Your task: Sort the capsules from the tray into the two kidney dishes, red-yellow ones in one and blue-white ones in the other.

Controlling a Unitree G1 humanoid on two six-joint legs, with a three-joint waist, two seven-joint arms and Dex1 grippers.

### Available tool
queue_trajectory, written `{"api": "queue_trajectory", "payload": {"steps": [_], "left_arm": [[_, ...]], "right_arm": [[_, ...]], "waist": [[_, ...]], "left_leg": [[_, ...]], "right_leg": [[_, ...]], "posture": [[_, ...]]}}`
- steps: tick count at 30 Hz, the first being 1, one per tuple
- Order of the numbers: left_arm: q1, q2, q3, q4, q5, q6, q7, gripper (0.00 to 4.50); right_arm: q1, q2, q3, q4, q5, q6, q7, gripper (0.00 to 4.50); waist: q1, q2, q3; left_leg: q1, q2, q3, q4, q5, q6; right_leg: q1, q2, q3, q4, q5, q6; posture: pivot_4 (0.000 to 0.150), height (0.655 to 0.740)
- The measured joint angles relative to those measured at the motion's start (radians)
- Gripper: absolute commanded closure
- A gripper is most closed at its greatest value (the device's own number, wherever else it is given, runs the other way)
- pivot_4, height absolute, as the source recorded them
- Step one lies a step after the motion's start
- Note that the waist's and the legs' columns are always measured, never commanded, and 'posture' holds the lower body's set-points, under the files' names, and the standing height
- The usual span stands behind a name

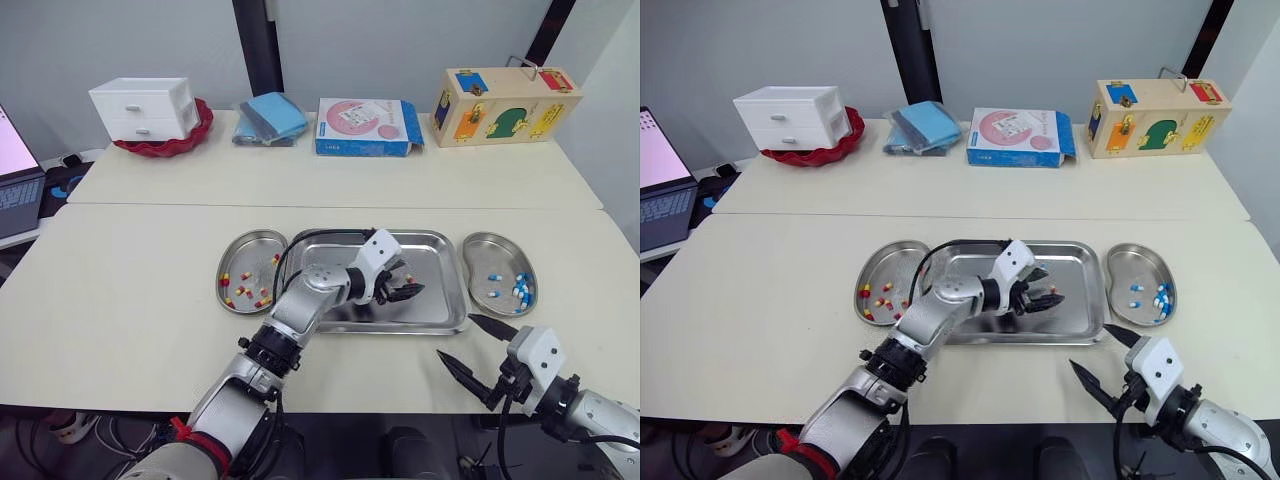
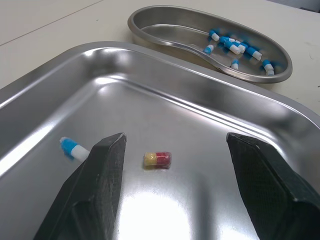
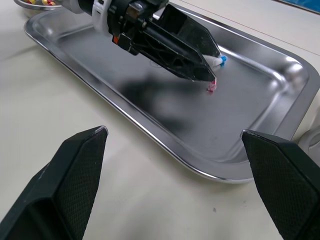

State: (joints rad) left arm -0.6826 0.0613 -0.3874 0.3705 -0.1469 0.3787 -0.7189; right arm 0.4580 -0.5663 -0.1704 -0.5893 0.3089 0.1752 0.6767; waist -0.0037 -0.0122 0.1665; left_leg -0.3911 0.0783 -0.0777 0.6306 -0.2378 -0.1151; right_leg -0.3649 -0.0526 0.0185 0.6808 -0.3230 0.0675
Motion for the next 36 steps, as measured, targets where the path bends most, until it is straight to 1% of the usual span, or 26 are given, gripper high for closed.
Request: {"api": "queue_trajectory", "payload": {"steps": [8, 17, 20, 22, 23, 24, 26, 28, 29, 36], "left_arm": [[-0.042, -0.046, -0.002, 0.120, 0.066, -0.051, -0.013, 1.21], [-0.082, -0.088, -0.001, 0.233, 0.109, -0.106, -0.019, 1.21], [-0.095, -0.093, 0.000, 0.257, 0.122, -0.120, -0.021, 1.77], [-0.096, -0.095, 0.001, 0.262, 0.126, -0.123, -0.022, 2.37], [-0.096, -0.095, 0.001, 0.262, 0.127, -0.123, -0.023, 2.57], [-0.096, -0.095, 0.001, 0.263, 0.130, -0.123, -0.027, 2.92], [-0.096, -0.095, 0.001, 0.263, 0.132, -0.123, -0.034, 3.44], [-0.095, -0.095, 0.002, 0.263, 0.136, -0.123, -0.037, 4.07], [-0.095, -0.095, 0.002, 0.263, 0.136, -0.123, -0.038, 4.15], [-0.067, -0.089, 0.002, 0.220, 0.136, -0.122, -0.059, 4.15]], "right_arm": [[0.001, 0.000, 0.007, -0.042, 0.001, 0.050, -0.028, 0.00], [0.023, 0.012, 0.008, -0.074, -0.003, 0.091, -0.066, 0.00], [0.033, 0.019, 0.008, -0.076, -0.004, 0.098, -0.072, 0.00], [0.040, 0.022, 0.008, -0.078, -0.004, 0.098, -0.076, 0.00], [0.041, 0.023, 0.008, -0.078, -0.004, 0.098, -0.076, 0.00], [0.044, 0.024, 0.008, -0.081, -0.004, 0.098, -0.079, 0.00], [0.044, 0.025, 0.008, -0.085, -0.004, 0.098, -0.082, 0.00], [0.044, 0.026, 0.008, -0.085, -0.005, 0.098, -0.087, 0.00], [0.044, 0.026, 0.008, -0.085, -0.005, 0.098, -0.088, 0.00], [0.044, 0.026, 0.008, -0.085, -0.011, 0.098, -0.088, 0.00]], "waist": [[0.001, 0.000, 0.000], [0.001, 0.000, 0.000], [0.001, 0.000, 0.000], [0.000, 0.000, 0.000], [0.000, 0.000, 0.000], [0.000, 0.000, 0.000], [0.000, 0.000, 0.000], [0.000, 0.000, 0.000], [0.000, 0.000, 0.000], [0.000, 0.000, 0.000]], "left_leg": [[0.000, 0.000, 0.000, 0.000, 0.000, 0.000], [0.000, 0.000, 0.000, 0.000, 0.000, 0.000], [0.000, 0.000, 0.000, 0.000, 0.000, 0.000], [0.000, 0.000, 0.000, 0.000, 0.000, 0.000], [0.000, 0.000, 0.000, 0.000, 0.000, 0.000], [0.000, 0.000, 0.000, 0.000, 0.000, 0.000], [0.000, 0.000, 0.000, 0.000, 0.000, 0.000], [0.000, 0.000, 0.000, 0.000, 0.000, 0.000], [0.000, 0.000, 0.000, 0.000, 0.000, 0.000], [0.000, 0.000, 0.000, 0.000, 0.000, 0.000]], "right_leg": [[0.000, 0.000, 0.000, 0.000, 0.000, 0.000], [0.000, 0.000, 0.000, 0.000, 0.000, 0.000], [0.000, 0.000, 0.000, 0.000, 0.000, 0.000], [0.000, 0.000, 0.000, 0.000, 0.000, 0.000], [0.000, 0.000, 0.000, 0.000, 0.000, 0.000], [0.000, 0.000, 0.000, 0.000, 0.000, 0.000], [0.000, 0.000, 0.000, 0.000, 0.000, 0.000], [0.000, 0.000, 0.000, 0.000, 0.000, 0.000], [0.000, 0.000, 0.000, 0.000, 0.000, 0.000], [0.000, 0.000, 0.000, 0.000, 0.000, 0.000]], "posture": [[0.150, 0.7078], [0.150, 0.7078], [0.150, 0.7078], [0.150, 0.7078], [0.150, 0.7078], [0.150, 0.7078], [0.150, 0.7078], [0.150, 0.7078], [0.150, 0.7078], [0.150, 0.7078]]}}
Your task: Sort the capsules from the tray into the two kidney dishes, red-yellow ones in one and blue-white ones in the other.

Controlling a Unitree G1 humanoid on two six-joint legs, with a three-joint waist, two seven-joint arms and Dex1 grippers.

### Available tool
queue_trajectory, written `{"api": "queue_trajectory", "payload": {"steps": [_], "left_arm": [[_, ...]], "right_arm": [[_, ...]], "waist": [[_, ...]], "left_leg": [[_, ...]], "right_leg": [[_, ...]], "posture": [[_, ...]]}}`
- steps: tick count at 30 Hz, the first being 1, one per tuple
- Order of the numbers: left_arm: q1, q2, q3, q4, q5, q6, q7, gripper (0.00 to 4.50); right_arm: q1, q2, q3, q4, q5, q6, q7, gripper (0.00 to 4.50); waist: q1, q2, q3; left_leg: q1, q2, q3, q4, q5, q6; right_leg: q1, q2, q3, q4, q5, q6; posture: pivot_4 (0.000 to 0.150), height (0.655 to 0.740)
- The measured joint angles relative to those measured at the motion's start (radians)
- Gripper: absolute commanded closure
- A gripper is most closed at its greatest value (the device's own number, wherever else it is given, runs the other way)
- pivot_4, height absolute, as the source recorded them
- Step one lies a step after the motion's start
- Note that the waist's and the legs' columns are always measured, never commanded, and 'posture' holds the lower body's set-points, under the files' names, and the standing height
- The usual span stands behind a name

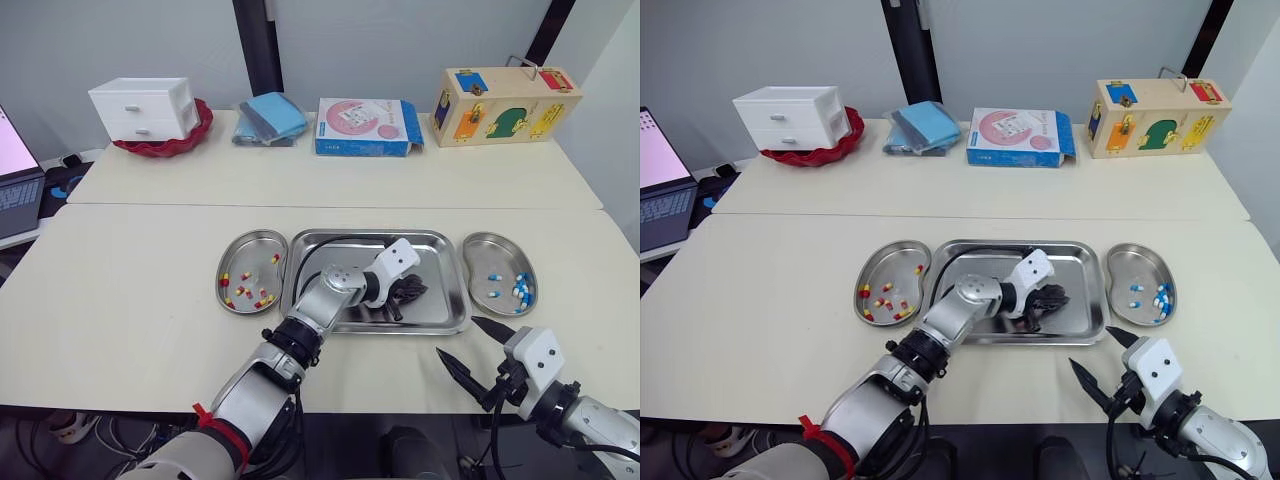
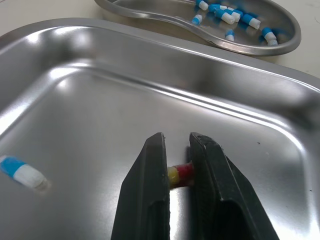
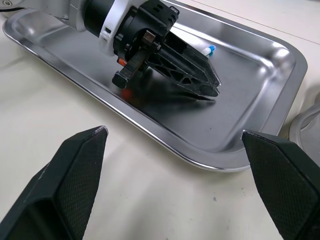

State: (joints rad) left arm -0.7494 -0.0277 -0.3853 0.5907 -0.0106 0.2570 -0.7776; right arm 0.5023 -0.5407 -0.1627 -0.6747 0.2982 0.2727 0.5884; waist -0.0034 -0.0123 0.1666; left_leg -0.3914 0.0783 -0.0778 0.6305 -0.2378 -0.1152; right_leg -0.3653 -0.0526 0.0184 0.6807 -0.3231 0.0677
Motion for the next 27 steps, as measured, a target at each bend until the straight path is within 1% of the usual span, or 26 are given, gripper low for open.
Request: {"api": "queue_trajectory", "payload": {"steps": [2, 4, 7, 9, 13, 16, 20, 24, 27], "left_arm": [[0.006, 0.009, 0.000, -0.027, -0.001, 0.010, -0.002, 4.15], [0.018, 0.026, 0.000, -0.097, -0.009, 0.033, -0.016, 4.15], [0.052, 0.070, 0.008, -0.259, -0.038, 0.091, -0.043, 4.15], [0.095, 0.125, 0.024, -0.401, -0.072, 0.163, -0.067, 4.15], [0.171, 0.274, 0.087, -0.646, -0.148, 0.323, -0.104, 4.15], [0.243, 0.394, 0.178, -0.775, -0.201, 0.400, -0.110, 4.15], [0.373, 0.493, 0.363, -0.880, -0.288, 0.462, -0.091, 4.15], [0.494, 0.557, 0.530, -0.961, -0.344, 0.500, -0.039, 4.15], [0.571, 0.576, 0.627, -0.995, -0.367, 0.505, 0.001, 4.15]], "right_arm": [[0.000, 0.000, 0.000, 0.000, 0.000, 0.000, 0.000, 0.00], [-0.001, 0.000, 0.000, 0.000, 0.000, 0.001, 0.000, 0.00], [-0.003, -0.003, -0.001, 0.000, 0.000, 0.001, 0.006, 0.00], [-0.005, -0.019, -0.001, 0.000, -0.001, -0.004, 0.026, 0.00], [-0.030, -0.046, 0.000, 0.006, -0.001, -0.021, 0.065, 0.00], [-0.090, -0.064, 0.021, 0.020, 0.000, -0.034, 0.101, 0.00], [-0.174, -0.092, 0.076, 0.062, -0.001, -0.054, 0.166, 0.00], [-0.274, -0.109, 0.142, 0.104, 0.000, -0.068, 0.233, 0.00], [-0.347, -0.112, 0.188, 0.124, 0.010, -0.068, 0.277, 0.00]], "waist": [[0.000, 0.000, 0.000], [-0.001, 0.000, 0.000], [-0.002, 0.000, 0.000], [-0.004, 0.001, 0.000], [-0.009, 0.001, 0.000], [-0.014, 0.001, 0.000], [-0.019, 0.000, 0.000], [-0.022, 0.000, 0.001], [-0.020, -0.001, 0.001]], "left_leg": [[0.000, 0.000, 0.000, 0.000, 0.000, 0.000], [0.000, 0.000, 0.000, 0.000, 0.000, 0.000], [0.000, 0.000, 0.000, 0.000, 0.000, 0.000], [0.000, 0.000, 0.000, -0.001, 0.000, 0.000], [0.001, 0.000, 0.000, -0.001, 0.000, 0.000], [0.001, 0.000, 0.000, 0.000, 0.000, 0.000], [0.001, 0.000, 0.000, -0.001, 0.000, 0.000], [0.001, 0.001, 0.000, -0.001, 0.000, 0.000], [0.001, 0.001, -0.001, -0.001, 0.000, 0.000]], "right_leg": [[0.000, 0.000, 0.000, 0.000, 0.000, 0.000], [0.000, 0.000, 0.000, 0.000, 0.000, 0.000], [0.000, 0.000, 0.000, 0.000, 0.000, 0.000], [0.000, 0.000, 0.001, 0.000, 0.000, 0.000], [0.001, 0.000, 0.000, 0.000, 0.000, 0.000], [0.001, 0.000, 0.000, 0.000, 0.000, 0.000], [0.001, 0.000, 0.000, 0.000, 0.000, 0.000], [0.001, 0.000, 0.000, 0.000, 0.000, 0.000], [0.001, 0.000, 0.000, 0.000, 0.000, 0.000]], "posture": [[0.150, 0.7078], [0.150, 0.7078], [0.150, 0.7078], [0.150, 0.7078], [0.150, 0.7078], [0.150, 0.7078], [0.150, 0.7078], [0.150, 0.7078], [0.150, 0.7078]]}}
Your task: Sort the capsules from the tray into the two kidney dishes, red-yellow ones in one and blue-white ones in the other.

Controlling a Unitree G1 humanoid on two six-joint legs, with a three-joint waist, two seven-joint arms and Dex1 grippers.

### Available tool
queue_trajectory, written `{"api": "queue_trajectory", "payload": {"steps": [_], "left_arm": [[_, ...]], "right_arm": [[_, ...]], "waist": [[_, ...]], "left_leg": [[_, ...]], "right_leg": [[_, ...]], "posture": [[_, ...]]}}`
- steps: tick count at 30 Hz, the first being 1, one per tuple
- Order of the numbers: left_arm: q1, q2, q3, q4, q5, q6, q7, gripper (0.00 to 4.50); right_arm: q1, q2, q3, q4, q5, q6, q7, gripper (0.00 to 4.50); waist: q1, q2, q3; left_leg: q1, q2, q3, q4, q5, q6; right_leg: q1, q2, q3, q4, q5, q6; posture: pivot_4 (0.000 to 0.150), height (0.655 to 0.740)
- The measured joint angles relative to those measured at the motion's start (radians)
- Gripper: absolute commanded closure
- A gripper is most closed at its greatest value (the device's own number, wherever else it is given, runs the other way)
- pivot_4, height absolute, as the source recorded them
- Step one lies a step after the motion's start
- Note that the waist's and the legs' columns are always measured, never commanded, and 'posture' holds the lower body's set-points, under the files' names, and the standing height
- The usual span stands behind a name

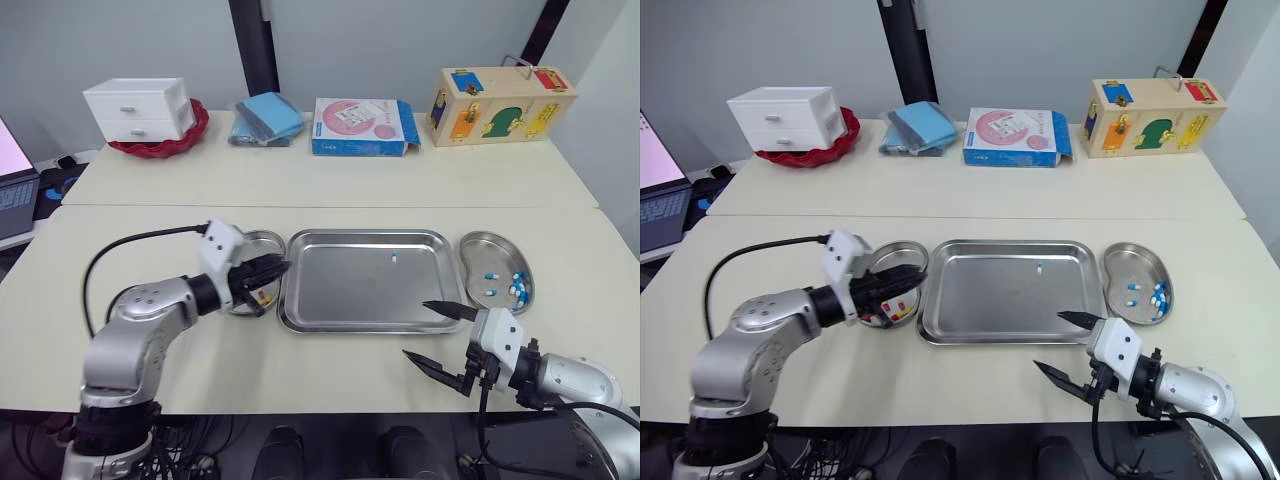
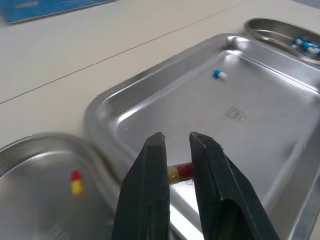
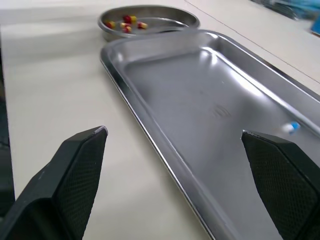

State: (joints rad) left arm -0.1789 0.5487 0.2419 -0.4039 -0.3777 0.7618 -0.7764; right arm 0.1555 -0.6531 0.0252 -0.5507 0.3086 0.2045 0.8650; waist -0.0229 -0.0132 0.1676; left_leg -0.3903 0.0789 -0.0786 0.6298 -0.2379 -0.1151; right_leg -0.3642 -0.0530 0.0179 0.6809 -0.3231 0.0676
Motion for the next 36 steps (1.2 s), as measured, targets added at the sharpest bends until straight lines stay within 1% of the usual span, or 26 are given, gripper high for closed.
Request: {"api": "queue_trajectory", "payload": {"steps": [1, 4, 8, 10, 11, 13, 20, 21, 24, 29, 33, 36], "left_arm": [[0.034, 0.000, 0.035, -0.013, -0.008, -0.001, 0.016, 4.15], [0.078, 0.000, 0.075, -0.022, -0.018, -0.008, 0.054, 4.15], [0.090, -0.013, 0.080, 0.001, -0.005, -0.081, 0.117, 4.15], [0.072, -0.045, 0.082, 0.040, -0.005, -0.123, 0.155, 3.38], [0.064, -0.050, 0.082, 0.058, -0.005, -0.132, 0.165, 3.19], [0.049, -0.048, 0.082, 0.091, -0.011, -0.147, 0.175, 2.55], [0.052, -0.015, 0.079, 0.134, -0.054, -0.158, 0.133, 0.27], [0.053, -0.012, 0.079, 0.137, -0.055, -0.158, 0.131, 0.02], [0.056, -0.002, 0.079, 0.138, -0.065, -0.159, 0.124, 0.02], [0.078, 0.004, 0.080, 0.134, -0.126, -0.157, 0.084, 0.02], [0.113, 0.046, 0.083, 0.130, -0.134, -0.166, 0.059, 0.02], [0.154, 0.080, 0.121, 0.124, -0.134, -0.206, 0.031, 0.02]], "right_arm": [[-0.034, 0.000, 0.022, 0.011, 0.004, 0.002, 0.017, 0.00], [-0.090, 0.001, 0.054, 0.026, 0.011, 0.003, 0.043, 0.00], [-0.131, 0.007, 0.079, 0.066, 0.009, 0.003, 0.051, 0.00], [-0.137, 0.007, 0.086, 0.080, 0.009, 0.003, 0.051, 0.00], [-0.138, 0.007, 0.088, 0.082, 0.009, 0.003, 0.051, 0.00], [-0.138, 0.007, 0.089, 0.084, 0.009, 0.004, 0.051, 0.00], [-0.137, 0.007, 0.091, 0.084, 0.009, 0.004, 0.049, 0.00], [-0.136, 0.007, 0.091, 0.084, 0.009, 0.004, 0.048, 0.00], [-0.130, 0.007, 0.091, 0.084, 0.009, 0.004, 0.046, 0.00], [-0.126, 0.007, 0.091, 0.084, 0.007, 0.004, 0.040, 0.00], [-0.120, 0.007, 0.079, 0.084, 0.007, 0.004, 0.024, 0.00], [-0.098, 0.007, 0.039, 0.081, 0.013, 0.006, 0.004, 0.00]], "waist": [[-0.002, 0.000, 0.000], [0.002, -0.001, 0.000], [0.008, -0.001, 0.000], [0.010, -0.001, 0.000], [0.010, -0.001, 0.000], [0.009, -0.001, 0.000], [0.006, -0.001, 0.000], [0.006, -0.001, 0.000], [0.006, -0.001, 0.000], [0.005, -0.001, 0.000], [0.004, -0.001, 0.000], [0.001, -0.001, 0.000]], "left_leg": [[0.000, 0.000, 0.000, 0.000, 0.000, 0.000], [0.000, 0.000, 0.000, 0.000, 0.000, 0.000], [0.000, 0.000, 0.000, 0.000, 0.000, 0.000], [0.000, 0.000, 0.000, 0.000, 0.000, 0.000], [0.000, 0.000, 0.000, 0.000, 0.000, 0.000], [0.000, 0.000, 0.000, 0.000, 0.000, 0.000], [-0.001, 0.000, 0.000, 0.000, 0.000, 0.000], [-0.001, 0.000, 0.000, 0.000, 0.000, 0.000], [-0.001, 0.000, 0.000, 0.000, 0.000, 0.000], [-0.001, 0.000, 0.000, 0.000, 0.000, 0.000], [-0.002, 0.000, 0.000, 0.000, 0.000, 0.000], [-0.003, 0.000, 0.000, 0.000, 0.000, 0.000]], "right_leg": [[0.000, 0.000, 0.000, 0.000, 0.000, 0.000], [0.000, 0.000, -0.001, 0.000, 0.000, 0.000], [0.000, 0.000, -0.001, 0.000, 0.000, 0.000], [0.000, 0.000, -0.001, 0.000, 0.000, 0.000], [0.000, 0.000, -0.001, 0.000, 0.000, 0.000], [-0.001, 0.000, 0.000, 0.000, 0.000, 0.000], [-0.002, 0.000, 0.000, 0.000, 0.000, 0.000], [-0.002, 0.000, 0.000, 0.000, 0.000, 0.000], [-0.002, 0.000, 0.000, 0.000, 0.000, 0.000], [-0.002, 0.000, 0.000, 0.000, 0.000, 0.000], [-0.003, 0.000, 0.000, 0.000, 0.000, 0.000], [-0.004, 0.000, 0.000, 0.000, 0.000, 0.000]], "posture": [[0.150, 0.7078], [0.150, 0.7078], [0.150, 0.7078], [0.150, 0.7078], [0.150, 0.7078], [0.150, 0.7078], [0.150, 0.7078], [0.150, 0.7078], [0.150, 0.7078], [0.150, 0.7078], [0.150, 0.7078], [0.150, 0.7078]]}}
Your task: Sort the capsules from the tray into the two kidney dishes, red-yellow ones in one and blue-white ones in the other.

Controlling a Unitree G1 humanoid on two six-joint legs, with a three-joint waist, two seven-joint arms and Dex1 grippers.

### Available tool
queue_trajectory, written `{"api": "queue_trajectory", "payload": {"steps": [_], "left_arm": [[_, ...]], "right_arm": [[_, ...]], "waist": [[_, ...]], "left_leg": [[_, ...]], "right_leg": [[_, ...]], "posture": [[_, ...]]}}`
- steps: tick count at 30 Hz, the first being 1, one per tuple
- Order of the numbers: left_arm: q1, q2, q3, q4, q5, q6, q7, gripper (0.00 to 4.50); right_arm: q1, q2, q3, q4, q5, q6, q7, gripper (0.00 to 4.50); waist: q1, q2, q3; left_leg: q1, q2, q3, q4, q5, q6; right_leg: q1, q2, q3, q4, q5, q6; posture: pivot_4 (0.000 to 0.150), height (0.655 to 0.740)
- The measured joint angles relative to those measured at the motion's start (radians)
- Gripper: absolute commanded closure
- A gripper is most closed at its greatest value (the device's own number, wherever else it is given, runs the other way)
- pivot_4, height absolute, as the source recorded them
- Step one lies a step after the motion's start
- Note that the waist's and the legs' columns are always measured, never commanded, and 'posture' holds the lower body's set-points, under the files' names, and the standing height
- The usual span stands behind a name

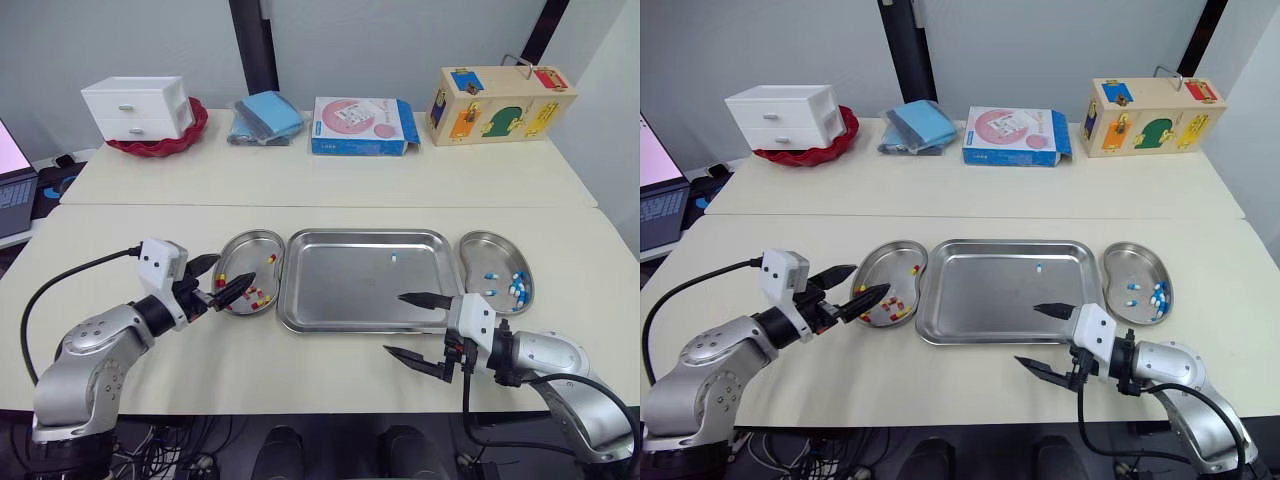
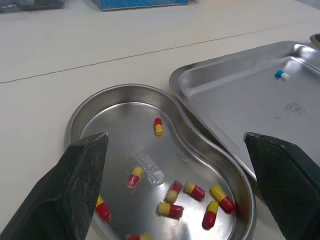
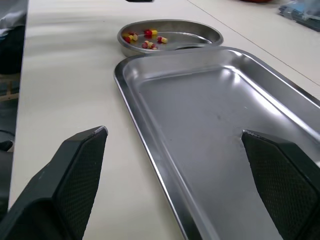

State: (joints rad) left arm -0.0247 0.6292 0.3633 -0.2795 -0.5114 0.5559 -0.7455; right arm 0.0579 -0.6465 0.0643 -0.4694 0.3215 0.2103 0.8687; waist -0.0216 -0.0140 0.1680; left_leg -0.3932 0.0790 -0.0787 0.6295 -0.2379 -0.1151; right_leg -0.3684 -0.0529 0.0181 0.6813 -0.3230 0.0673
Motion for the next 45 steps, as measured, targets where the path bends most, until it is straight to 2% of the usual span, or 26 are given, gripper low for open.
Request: {"api": "queue_trajectory", "payload": {"steps": [4, 9, 11, 16, 21, 27, 30, 37, 45], "left_arm": [[0.139, 0.055, 0.081, -0.021, 0.002, -0.077, -0.073, 0.02], [0.348, 0.057, 0.178, -0.016, 0.014, -0.151, -0.120, 0.02], [0.426, 0.052, 0.226, 0.031, 0.029, -0.192, -0.137, 0.02], [0.531, 0.049, 0.267, 0.065, 0.024, -0.220, -0.177, 0.02], [0.611, 0.026, 0.272, 0.072, 0.026, -0.254, -0.212, 0.02], [0.616, 0.021, 0.254, 0.070, 0.029, -0.303, -0.240, 0.02], [0.617, 0.026, 0.205, 0.007, 0.021, -0.313, -0.291, 0.02], [0.504, 0.018, 0.013, -0.148, -0.047, -0.347, -0.389, 0.02], [0.337, -0.111, -0.099, -0.062, -0.062, -0.524, -0.443, 0.02]], "right_arm": [[0.087, -0.029, -0.121, -0.036, 0.048, 0.031, -0.010, 0.00], [0.250, -0.091, -0.337, -0.032, 0.102, 0.051, 0.019, 0.00], [0.328, -0.111, -0.442, 0.013, 0.109, 0.044, 0.052, 0.00], [0.414, -0.169, -0.576, 0.152, 0.101, -0.011, 0.158, 0.00], [0.419, -0.219, -0.635, 0.294, 0.092, -0.039, 0.227, 0.00], [0.390, -0.226, -0.633, 0.359, 0.072, -0.070, 0.249, 0.00], [0.398, -0.226, -0.633, 0.355, 0.061, -0.068, 0.251, 0.00], [0.534, -0.175, -0.644, 0.211, 0.056, -0.048, 0.241, 0.00], [0.677, -0.077, -0.645, 0.020, 0.052, -0.048, 0.199, 0.00]], "waist": [[-0.002, 0.000, 0.000], [-0.002, 0.000, 0.000], [-0.002, -0.001, 0.000], [-0.003, -0.002, -0.001], [-0.006, -0.003, -0.001], [-0.004, -0.003, -0.001], [-0.004, -0.003, -0.001], [-0.002, -0.001, -0.002], [-0.004, 0.000, -0.003]], "left_leg": [[-0.001, 0.000, 0.001, -0.001, 0.000, 0.000], [0.000, 0.000, 0.001, -0.001, 0.000, 0.000], [0.000, 0.000, 0.001, -0.001, 0.000, 0.000], [0.000, 0.000, 0.001, -0.001, 0.000, 0.000], [0.001, 0.001, 0.002, -0.001, 0.000, 0.000], [0.000, 0.001, 0.002, -0.001, 0.000, 0.000], [0.000, 0.001, 0.002, -0.001, 0.000, 0.000], [0.000, 0.000, 0.002, -0.001, 0.000, 0.000], [0.001, 0.001, 0.002, 0.000, 0.000, 0.000]], "right_leg": [[-0.001, 0.000, 0.001, -0.001, 0.000, 0.000], [0.000, 0.000, 0.000, 0.000, -0.001, -0.001], [0.000, 0.000, 0.000, -0.001, -0.001, -0.002], [0.000, 0.000, 0.001, -0.001, -0.003, -0.005], [0.000, 0.000, 0.001, -0.001, -0.004, -0.006], [0.000, 0.000, 0.001, -0.001, -0.003, -0.005], [0.000, 0.000, 0.001, -0.001, -0.003, -0.005], [0.000, 0.000, 0.001, -0.001, -0.002, -0.002], [0.001, 0.000, 0.001, -0.001, -0.002, -0.002]], "posture": [[0.150, 0.7078], [0.150, 0.7078], [0.150, 0.7078], [0.150, 0.7078], [0.150, 0.7078], [0.150, 0.7078], [0.150, 0.7078], [0.150, 0.7078], [0.150, 0.7078]]}}
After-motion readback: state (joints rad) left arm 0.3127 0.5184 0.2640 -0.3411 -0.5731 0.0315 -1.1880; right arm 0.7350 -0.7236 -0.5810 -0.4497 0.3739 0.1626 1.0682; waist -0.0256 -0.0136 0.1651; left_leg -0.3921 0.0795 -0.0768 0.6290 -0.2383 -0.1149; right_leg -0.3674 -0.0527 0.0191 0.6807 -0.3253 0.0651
